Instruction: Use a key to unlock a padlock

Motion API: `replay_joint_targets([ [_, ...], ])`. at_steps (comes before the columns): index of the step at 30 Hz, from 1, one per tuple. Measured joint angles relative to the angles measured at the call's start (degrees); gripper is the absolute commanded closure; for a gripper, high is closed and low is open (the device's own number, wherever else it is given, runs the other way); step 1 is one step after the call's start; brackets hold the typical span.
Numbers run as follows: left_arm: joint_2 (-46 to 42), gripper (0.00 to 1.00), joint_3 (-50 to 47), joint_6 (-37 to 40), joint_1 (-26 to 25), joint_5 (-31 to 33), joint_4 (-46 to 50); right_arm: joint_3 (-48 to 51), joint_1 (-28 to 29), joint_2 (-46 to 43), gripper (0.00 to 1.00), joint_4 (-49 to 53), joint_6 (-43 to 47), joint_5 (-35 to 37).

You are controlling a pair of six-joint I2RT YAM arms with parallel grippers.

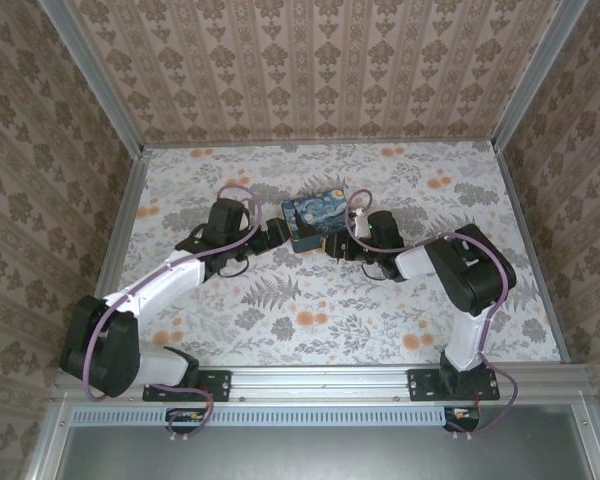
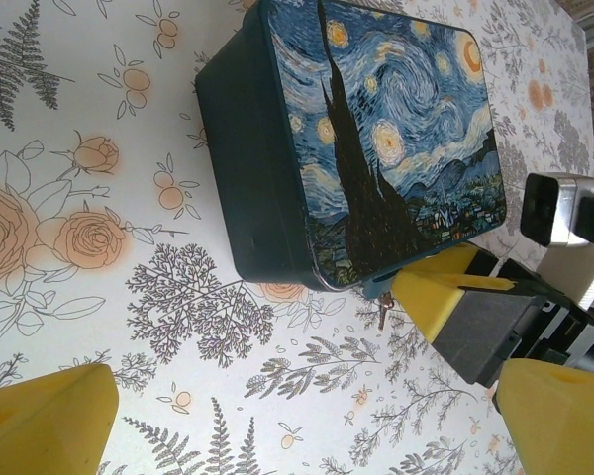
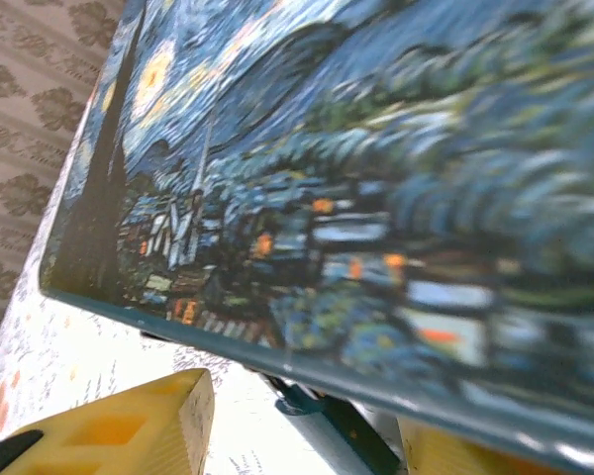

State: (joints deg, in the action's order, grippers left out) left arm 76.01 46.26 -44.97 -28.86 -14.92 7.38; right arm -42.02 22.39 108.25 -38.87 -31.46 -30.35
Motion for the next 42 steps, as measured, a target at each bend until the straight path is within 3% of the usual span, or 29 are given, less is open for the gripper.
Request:
replay_joint_targets([
  [12, 0.0, 0.0, 0.0, 0.0, 0.0, 0.0, 0.2, -0.3, 0.0, 3.0, 0.66, -5.1, -1.4, -5.7],
  [15, 0.1, 0.0, 0.0, 0.0, 0.0, 0.0, 0.2, 0.0, 0.0, 3.0, 0.66, -5.6, -1.6, -5.7],
  [19, 0.1, 0.0, 0.0, 0.0, 0.0, 0.0, 0.2, 0.5, 0.1, 3.0, 0.57, -6.2, -1.7, -5.4],
  [35, 0.1, 0.0, 0.0, 0.0, 0.0, -0.2, 0.4, 1.6, 3.3, 2.3, 0.6, -6.2, 0.2, 1.9],
  [42, 0.1, 0.0, 0.0, 0.0, 0.0, -0.2, 0.4, 2.7, 4.9, 2.1, 0.8, -6.6, 0.2, 5.3],
])
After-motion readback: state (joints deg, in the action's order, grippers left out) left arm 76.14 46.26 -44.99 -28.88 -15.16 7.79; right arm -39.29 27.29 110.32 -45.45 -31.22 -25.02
